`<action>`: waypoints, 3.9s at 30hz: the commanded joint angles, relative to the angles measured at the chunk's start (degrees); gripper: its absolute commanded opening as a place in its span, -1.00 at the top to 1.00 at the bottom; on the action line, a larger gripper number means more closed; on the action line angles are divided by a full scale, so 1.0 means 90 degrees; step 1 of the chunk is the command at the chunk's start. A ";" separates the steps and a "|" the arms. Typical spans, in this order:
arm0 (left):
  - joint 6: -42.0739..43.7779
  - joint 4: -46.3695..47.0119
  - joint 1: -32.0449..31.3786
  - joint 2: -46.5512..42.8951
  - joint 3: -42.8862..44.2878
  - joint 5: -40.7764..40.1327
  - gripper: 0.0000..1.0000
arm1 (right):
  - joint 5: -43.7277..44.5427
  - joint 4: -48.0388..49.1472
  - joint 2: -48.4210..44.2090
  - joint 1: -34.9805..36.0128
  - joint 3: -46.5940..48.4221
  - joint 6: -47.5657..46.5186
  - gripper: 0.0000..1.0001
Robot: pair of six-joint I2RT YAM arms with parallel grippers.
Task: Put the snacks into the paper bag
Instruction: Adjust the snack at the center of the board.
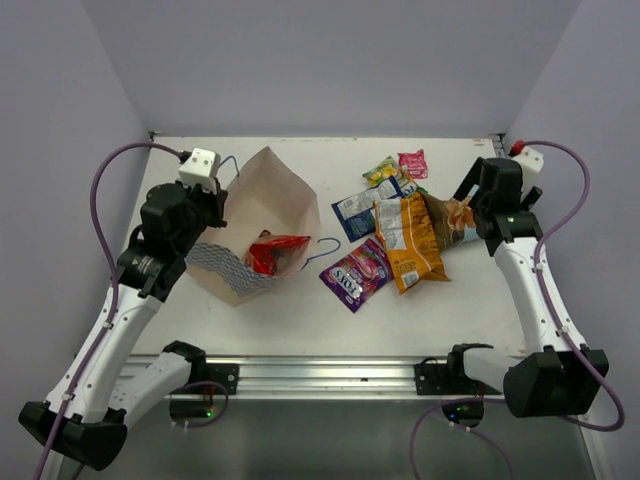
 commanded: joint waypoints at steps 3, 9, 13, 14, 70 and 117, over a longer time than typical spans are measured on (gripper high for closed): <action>0.0097 0.0381 -0.0015 -0.0169 -0.0167 -0.0124 1.00 | -0.0369 0.0338 0.0476 -0.0862 -0.0190 0.0747 -0.96; 0.0097 0.0440 -0.0015 -0.0179 -0.0225 -0.0124 1.00 | -0.1306 0.0602 0.1140 -0.1615 -0.0133 0.0982 -0.97; 0.0097 0.0459 -0.0015 -0.0188 -0.0284 -0.0172 1.00 | -0.1648 0.0690 0.1794 -0.1635 0.0024 0.0651 -0.97; 0.0106 0.0479 -0.0015 -0.0188 -0.0303 -0.0172 1.00 | -0.1814 0.0738 0.1892 -0.1626 0.0014 0.0592 -0.97; 0.0106 0.0567 -0.0015 -0.0149 -0.0440 -0.0290 1.00 | -0.4412 0.1676 0.3337 -0.2894 0.0912 -0.0161 -0.96; 0.0116 0.0606 -0.0015 -0.0139 -0.0479 -0.0329 1.00 | -0.6285 0.4733 0.2741 -0.2778 -0.1158 0.0397 -0.97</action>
